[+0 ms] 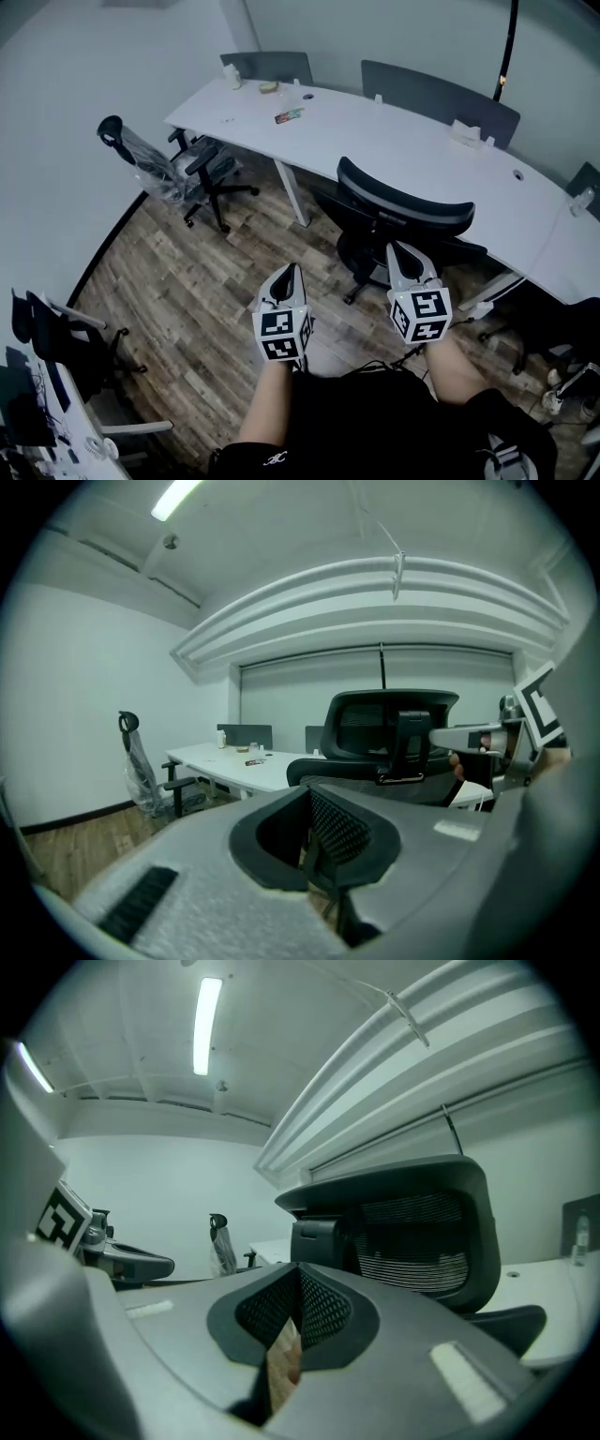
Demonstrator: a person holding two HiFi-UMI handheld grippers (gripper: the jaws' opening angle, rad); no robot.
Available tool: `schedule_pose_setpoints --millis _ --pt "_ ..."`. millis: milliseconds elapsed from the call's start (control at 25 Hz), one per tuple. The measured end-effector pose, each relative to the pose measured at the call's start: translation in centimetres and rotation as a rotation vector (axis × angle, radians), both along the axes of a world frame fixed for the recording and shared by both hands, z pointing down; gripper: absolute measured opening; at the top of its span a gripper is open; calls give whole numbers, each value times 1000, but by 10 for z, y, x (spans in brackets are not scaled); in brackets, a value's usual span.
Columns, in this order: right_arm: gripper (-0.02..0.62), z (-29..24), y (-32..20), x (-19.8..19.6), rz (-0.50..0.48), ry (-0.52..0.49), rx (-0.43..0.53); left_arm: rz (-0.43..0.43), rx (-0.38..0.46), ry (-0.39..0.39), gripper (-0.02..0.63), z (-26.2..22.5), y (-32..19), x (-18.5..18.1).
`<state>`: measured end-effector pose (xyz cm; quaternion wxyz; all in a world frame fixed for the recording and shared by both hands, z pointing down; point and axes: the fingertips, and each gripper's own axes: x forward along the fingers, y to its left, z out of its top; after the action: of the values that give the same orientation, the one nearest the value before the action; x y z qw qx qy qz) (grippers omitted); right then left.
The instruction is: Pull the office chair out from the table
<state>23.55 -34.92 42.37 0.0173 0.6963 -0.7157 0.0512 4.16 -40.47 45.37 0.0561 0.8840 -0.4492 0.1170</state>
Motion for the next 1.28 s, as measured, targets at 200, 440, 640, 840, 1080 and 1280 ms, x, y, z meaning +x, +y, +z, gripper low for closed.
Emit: schedule_pose_setpoints --millis 200,440,640,840,1080,1280 --pt "9 4 8 25 129 -10 -12 92 40 -28 9 -11 -34 13" --pt "9 5 15 42 297 8 -23 252 36 -39 9 -8 -66 45" --pt "17 16 30 55 378 55 -58 369 62 -98 9 1 -86 68" --pt "88 29 38 76 404 195 -145 470 169 -203 27 0 -107 86" --pt "185 49 47 112 407 472 -358 640 343 -436 204 21 -125 109" --pt "292 64 48 154 415 690 -532 726 554 -646 257 33 -143 132"
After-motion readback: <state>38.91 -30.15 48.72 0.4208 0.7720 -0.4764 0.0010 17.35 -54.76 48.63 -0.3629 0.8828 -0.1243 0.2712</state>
